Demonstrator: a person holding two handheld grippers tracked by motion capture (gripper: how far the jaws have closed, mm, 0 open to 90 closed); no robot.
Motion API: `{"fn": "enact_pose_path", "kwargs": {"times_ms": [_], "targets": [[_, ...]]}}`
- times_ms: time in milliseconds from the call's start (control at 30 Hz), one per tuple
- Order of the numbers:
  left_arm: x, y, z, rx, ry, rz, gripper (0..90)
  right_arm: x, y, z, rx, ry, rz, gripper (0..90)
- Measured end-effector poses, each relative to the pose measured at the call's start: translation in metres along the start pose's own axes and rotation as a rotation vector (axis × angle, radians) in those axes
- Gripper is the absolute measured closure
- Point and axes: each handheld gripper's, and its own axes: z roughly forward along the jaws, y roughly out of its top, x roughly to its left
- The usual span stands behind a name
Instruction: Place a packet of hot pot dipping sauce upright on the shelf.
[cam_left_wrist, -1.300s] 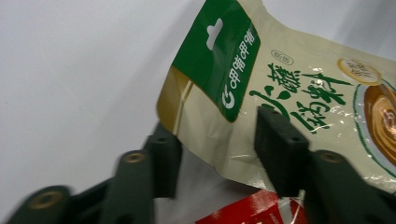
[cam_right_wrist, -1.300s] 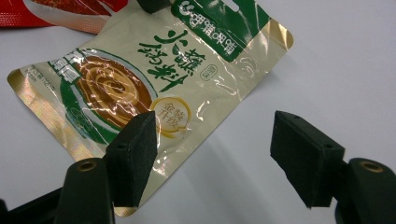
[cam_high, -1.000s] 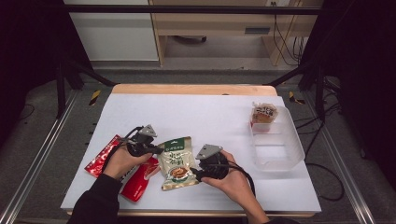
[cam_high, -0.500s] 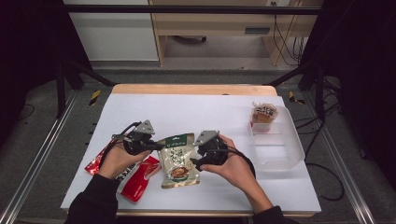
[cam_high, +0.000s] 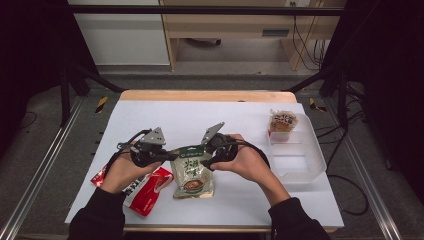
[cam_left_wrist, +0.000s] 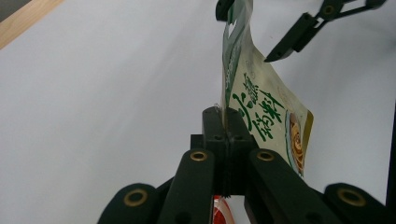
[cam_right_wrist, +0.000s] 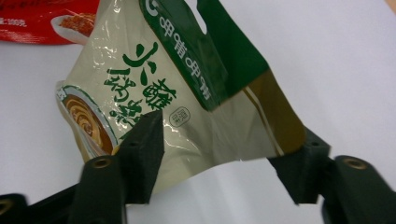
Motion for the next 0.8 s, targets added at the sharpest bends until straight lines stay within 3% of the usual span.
{"fn": "enact_pose_path", "kwargs": {"times_ms": [167,200,267,300,500,633,667,700,733,767,800], "targets": [[-0.0012,0.0007,-0.0020,-0.011,-0.008,0.011,90.0,-0.0004,0.0042,0.0017,0.021,0.074,-0.026,59.0],[-0.0013,0.0007,-0.0023,-0.013,-0.009,0.012,90.0,0.0010,0.0051,0.0018,0.021,0.086,-0.034,65.3],[-0.0014,0.0006,-0.0026,-0.012,-0.013,0.015,90.0,0.0018,0.0054,0.0023,0.015,0.092,-0.044,66.6],[-0.0015,0.0005,-0.0027,-0.013,-0.013,0.015,90.0,0.0033,0.0054,0.0022,0.027,0.084,-0.056,72.4],[-0.0018,0.0004,-0.0036,-0.014,-0.015,0.014,90.0,0.0013,0.0052,-0.0003,0.016,0.071,-0.071,87.9],[-0.0005,-0.0020,-0.0020,-0.020,-0.015,0.000,88.6,0.0024,0.0064,-0.0017,0.027,0.076,-0.073,89.9],[-0.0001,-0.0027,-0.0018,-0.020,-0.012,-0.003,86.4,0.0025,0.0068,-0.0021,0.028,0.077,-0.077,90.0],[0.0006,-0.0036,-0.0016,-0.021,-0.014,-0.004,73.9,0.0023,0.0077,-0.0037,0.030,0.077,-0.081,90.0],[0.0009,-0.0043,-0.0011,-0.024,-0.015,-0.015,67.9,0.0015,0.0080,-0.0040,0.030,0.076,-0.084,90.0],[0.0011,-0.0047,-0.0010,-0.025,-0.011,-0.020,67.9,0.0015,0.0080,-0.0040,0.030,0.076,-0.084,90.0],[0.0017,-0.0054,-0.0012,-0.017,-0.007,-0.014,62.1,0.0015,0.0085,-0.0050,0.042,0.074,-0.077,90.0]]}}
